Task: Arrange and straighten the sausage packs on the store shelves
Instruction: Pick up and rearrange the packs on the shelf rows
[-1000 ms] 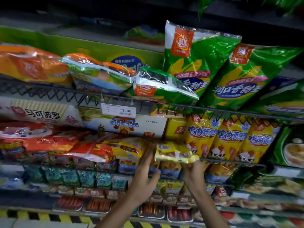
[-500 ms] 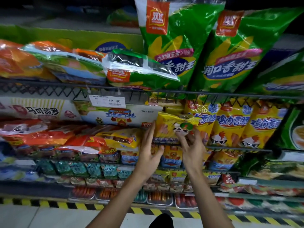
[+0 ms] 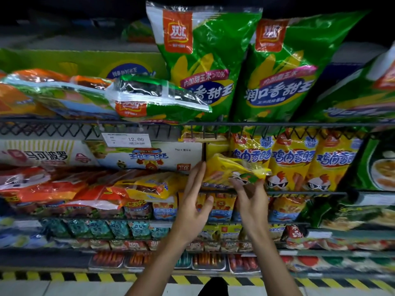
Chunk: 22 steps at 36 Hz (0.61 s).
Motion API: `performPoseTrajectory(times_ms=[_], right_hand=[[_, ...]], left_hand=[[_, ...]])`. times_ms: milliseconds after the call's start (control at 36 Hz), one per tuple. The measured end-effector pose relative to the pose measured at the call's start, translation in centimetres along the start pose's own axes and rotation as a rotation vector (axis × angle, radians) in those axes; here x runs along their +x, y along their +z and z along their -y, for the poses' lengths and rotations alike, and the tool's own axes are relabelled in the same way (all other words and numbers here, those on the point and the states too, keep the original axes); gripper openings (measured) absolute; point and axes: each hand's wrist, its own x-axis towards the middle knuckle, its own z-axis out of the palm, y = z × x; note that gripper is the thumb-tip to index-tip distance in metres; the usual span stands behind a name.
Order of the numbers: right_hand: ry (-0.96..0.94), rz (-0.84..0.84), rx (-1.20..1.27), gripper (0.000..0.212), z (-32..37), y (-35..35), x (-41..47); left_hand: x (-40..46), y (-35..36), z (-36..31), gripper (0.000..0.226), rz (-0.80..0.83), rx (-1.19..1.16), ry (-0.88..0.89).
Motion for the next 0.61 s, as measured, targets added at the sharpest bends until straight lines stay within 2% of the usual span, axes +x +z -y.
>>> performPoseTrajectory(times_ms=[56,167,250,306,361,472,528,583,611], right_hand=[[0.074,-0.066,0.098,0.032,0.1,-0.3,-0.9],[0.142,-0.205,0.23,0.04,0.4,-1.0,-2.0],[0.241,-0.286,0.333,0.054,0.3,-1.2,-2.8],[0.274,-0.27,0.471,0.047,0.3,-1.4,-3.1],[0.302,-0.213,0.601,0.031,0.4,-1.5,-3.4],[0.36,-0.153,0.818,0.046,0.6,-1.3,-4.2],[0.396,-0.129,0.878,0.043,0.5,-1.2,-4.5],[0.433,-0.09,0.921,0.04,0.6,-1.0,-4.8],[0.44,-0.067,0.933,0.035,0.6,-1.0,-4.9]], left_hand=[[-0.4,0.0,-0.8,0.067,-0.056,-0.021,0.03],[-1.9,0.6,-1.1,0.042,-0.265,-0.128,0.007],[-3.5,1.2,-1.2,0.025,-0.198,-0.114,-0.073],[-4.3,1.6,-1.2,0.02,-0.102,-0.104,-0.164],[-4.2,2.0,-1.7,0.024,0.022,-0.148,-0.272],[-3.5,2.8,-3.5,0.035,0.226,-0.487,-0.524],[-3.1,3.2,-3.8,0.048,0.214,-0.59,-0.531],[-2.8,3.5,-4.0,0.069,0.13,-0.672,-0.547],[-2.6,3.4,-4.2,0.071,0.093,-0.69,-0.538]])
